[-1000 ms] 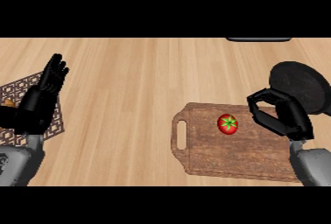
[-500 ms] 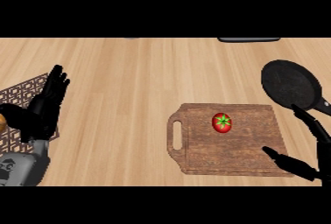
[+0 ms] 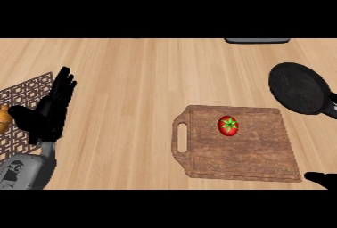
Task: Pick the tomato from the cutting board and place it in the pan
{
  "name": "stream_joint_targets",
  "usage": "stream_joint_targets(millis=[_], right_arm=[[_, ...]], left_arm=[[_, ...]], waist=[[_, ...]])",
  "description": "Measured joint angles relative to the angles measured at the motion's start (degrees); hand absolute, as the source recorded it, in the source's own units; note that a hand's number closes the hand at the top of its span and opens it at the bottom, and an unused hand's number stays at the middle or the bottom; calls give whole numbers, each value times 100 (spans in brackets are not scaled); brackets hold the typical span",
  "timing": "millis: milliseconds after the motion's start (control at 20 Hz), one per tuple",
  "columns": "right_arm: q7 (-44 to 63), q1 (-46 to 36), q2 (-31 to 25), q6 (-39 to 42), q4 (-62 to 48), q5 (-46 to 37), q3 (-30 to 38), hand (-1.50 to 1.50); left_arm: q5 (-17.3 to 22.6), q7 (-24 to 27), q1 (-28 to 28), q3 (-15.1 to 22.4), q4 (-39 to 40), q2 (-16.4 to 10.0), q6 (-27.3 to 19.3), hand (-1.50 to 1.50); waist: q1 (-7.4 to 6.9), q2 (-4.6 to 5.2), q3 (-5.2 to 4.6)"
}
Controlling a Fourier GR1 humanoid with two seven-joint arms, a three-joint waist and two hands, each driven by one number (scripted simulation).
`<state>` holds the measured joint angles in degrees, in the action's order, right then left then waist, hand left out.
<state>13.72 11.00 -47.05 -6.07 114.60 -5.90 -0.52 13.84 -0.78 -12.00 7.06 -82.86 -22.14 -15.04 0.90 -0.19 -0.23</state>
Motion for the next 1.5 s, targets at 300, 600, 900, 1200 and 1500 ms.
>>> stream_joint_targets(millis=[300,600,900,1200,1500], right_arm=[[1754,-1001,-347,559,694,-96,-70,-150],[2572,-2195,134,1005,410,-139,-579,-150],[2656,-2538,802,1347,254,-320,-931,-150],[3237,-2872,1431,1507,-97,-877,-1344,-150],[3428,-2781,1841,1629,-321,-1452,-1370,-150]], left_arm=[[-43,-30,-318,-114,299,46,200,0],[-202,-99,-174,-168,69,135,237,0],[-309,-321,-195,-294,-55,259,283,0],[-492,-138,-25,-358,-60,382,374,0],[-567,-291,-60,-507,-127,452,497,0]], waist=[[-99,21,9],[-155,24,16],[-122,20,20],[-121,20,20],[-101,17,22]])
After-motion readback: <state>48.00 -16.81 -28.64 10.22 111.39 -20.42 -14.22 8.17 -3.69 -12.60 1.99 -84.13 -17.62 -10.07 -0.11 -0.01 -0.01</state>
